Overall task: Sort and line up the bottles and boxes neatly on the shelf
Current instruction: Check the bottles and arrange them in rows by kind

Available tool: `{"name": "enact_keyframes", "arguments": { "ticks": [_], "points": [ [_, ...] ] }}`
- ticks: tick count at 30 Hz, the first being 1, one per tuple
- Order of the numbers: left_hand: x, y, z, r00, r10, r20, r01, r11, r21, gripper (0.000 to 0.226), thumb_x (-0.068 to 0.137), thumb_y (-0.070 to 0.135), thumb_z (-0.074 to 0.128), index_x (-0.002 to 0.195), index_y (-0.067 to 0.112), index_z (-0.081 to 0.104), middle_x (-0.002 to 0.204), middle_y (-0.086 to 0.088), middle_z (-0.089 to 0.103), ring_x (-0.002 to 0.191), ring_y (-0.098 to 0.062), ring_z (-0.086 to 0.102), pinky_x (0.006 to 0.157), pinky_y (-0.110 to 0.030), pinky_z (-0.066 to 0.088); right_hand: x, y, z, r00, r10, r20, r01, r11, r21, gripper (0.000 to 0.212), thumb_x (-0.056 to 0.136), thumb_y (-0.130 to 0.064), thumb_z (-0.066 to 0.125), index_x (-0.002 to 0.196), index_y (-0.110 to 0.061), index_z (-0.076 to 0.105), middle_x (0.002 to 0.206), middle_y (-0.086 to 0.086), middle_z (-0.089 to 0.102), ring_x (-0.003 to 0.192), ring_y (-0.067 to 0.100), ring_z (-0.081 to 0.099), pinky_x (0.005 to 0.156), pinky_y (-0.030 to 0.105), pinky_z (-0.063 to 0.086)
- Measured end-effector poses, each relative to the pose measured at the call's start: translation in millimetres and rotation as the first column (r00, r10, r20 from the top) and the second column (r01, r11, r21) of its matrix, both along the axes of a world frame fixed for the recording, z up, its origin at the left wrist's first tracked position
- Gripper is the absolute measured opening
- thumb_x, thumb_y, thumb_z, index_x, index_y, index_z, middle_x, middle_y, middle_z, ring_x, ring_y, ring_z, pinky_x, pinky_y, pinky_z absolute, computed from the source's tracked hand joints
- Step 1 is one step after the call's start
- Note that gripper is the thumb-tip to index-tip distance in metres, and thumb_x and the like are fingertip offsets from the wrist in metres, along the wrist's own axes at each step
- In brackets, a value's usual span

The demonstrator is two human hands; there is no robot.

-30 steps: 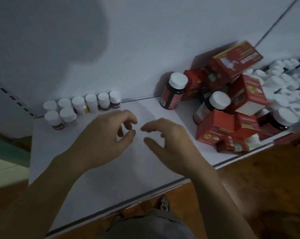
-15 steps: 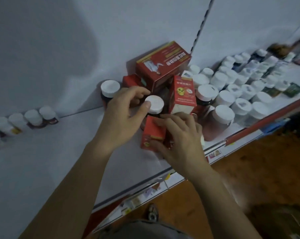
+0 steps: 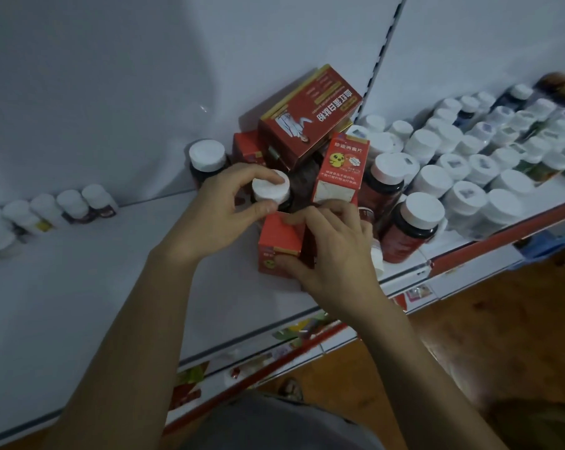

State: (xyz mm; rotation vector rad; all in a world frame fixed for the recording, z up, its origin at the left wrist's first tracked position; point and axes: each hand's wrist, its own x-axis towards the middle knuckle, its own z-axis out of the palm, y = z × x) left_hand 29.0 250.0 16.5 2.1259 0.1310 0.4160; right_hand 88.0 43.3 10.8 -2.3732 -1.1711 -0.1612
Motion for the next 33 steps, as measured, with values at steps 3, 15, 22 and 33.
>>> {"name": "enact_keyframes", "arguments": {
  "ticks": [3, 15, 22, 33],
  "points": [
    [-8.4, 8.5, -5.8, 0.996, 0.075, 0.049, -0.077, 0.997, 0.032, 0.027, 0.097, 0.020, 0.066, 0.121, 0.030, 0.059, 0.127, 0.006, 0.059, 0.121, -0.011, 0.058, 0.099, -0.044, 0.051, -3.3, 1.5, 0.2, 0.999, -0.026, -0.018, 0.026, 1.000, 0.005, 0.057, 0.075, -0.056, 0.078, 0.122, -0.031, 0.058, 0.118, -0.010, 0.062, 0.121, 0.023, 0.042, 0.084, 0.038, 0.026],
    [-52.4, -11.2, 45.8, 0.876, 0.239, 0.418, -0.227, 0.971, -0.078, 0.018, 0.108, 0.018, 0.044, 0.116, 0.032, 0.051, 0.108, 0.012, 0.058, 0.075, -0.006, 0.056, 0.058, -0.018, 0.048, 0.4, -26.9, 59.6, 0.899, 0.237, -0.369, 0.005, 0.835, 0.550, 0.051, 0.085, -0.023, 0.082, 0.126, -0.020, 0.053, 0.120, -0.008, 0.061, 0.110, 0.018, 0.065, 0.089, 0.042, 0.057],
    [1.0, -111.6, 73.8, 0.831, 0.211, 0.515, -0.203, 0.977, -0.072, 0.017, 0.111, 0.019, 0.037, 0.117, 0.023, 0.053, 0.109, 0.004, 0.060, 0.087, -0.014, 0.061, 0.067, -0.028, 0.049, 70.7, -127.4, 84.7, 0.907, 0.216, -0.362, 0.127, 0.678, 0.724, 0.045, 0.091, -0.012, 0.076, 0.125, -0.019, 0.048, 0.118, -0.008, 0.058, 0.104, 0.022, 0.067, 0.084, 0.053, 0.058],
    [192.6, -365.1, 76.6, 0.919, 0.044, 0.391, 0.013, 0.990, -0.142, 0.023, 0.103, 0.029, 0.053, 0.125, 0.025, 0.059, 0.112, -0.014, 0.063, 0.088, -0.007, 0.067, 0.066, -0.012, 0.053, 218.2, -387.4, 85.0, 0.926, -0.106, -0.363, 0.291, 0.813, 0.504, 0.049, 0.089, -0.026, 0.078, 0.130, -0.028, 0.050, 0.124, -0.016, 0.056, 0.109, 0.007, 0.063, 0.084, 0.023, 0.057]
  ]
}}
